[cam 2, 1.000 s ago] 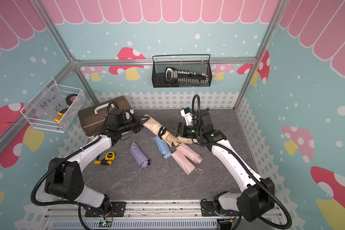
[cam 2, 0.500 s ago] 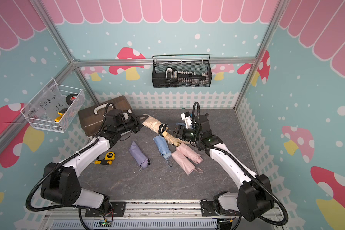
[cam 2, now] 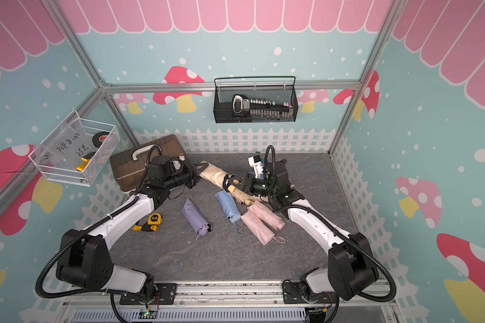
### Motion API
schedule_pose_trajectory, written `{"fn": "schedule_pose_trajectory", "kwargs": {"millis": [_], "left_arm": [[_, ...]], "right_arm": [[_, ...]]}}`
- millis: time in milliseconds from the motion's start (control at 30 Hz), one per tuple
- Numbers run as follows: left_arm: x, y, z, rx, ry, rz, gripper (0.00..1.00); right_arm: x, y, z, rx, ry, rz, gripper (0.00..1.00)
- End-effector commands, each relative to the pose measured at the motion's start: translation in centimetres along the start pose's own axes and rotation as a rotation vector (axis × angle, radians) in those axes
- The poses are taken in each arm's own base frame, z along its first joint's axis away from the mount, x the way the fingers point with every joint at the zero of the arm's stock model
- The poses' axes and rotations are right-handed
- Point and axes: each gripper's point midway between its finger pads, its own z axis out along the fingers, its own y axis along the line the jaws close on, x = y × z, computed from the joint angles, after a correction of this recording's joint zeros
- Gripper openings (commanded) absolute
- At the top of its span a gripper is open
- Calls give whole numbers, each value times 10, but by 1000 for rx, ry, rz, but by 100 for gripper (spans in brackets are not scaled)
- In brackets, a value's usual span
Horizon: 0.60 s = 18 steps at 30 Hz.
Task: Take umbrellas out of sleeves
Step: Take out the umbrella from the umbrella sleeve.
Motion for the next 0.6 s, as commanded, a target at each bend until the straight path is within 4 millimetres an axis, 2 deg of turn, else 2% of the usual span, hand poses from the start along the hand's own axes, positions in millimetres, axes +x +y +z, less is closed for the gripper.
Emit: {"fn": "schedule_pose_trajectory", "kwargs": {"millis": [0, 367, 567], "left_arm": [[1, -33, -11, 102, -27, 33, 0], [3, -39, -7, 132, -14, 39, 0], [5, -36, -7, 132, -5, 33, 0]], "right_arm": [[3, 4, 4, -40, 3, 18, 51], [0, -6, 13, -34, -3, 67, 51], [-2, -9, 17, -33, -7, 71, 24]]}}
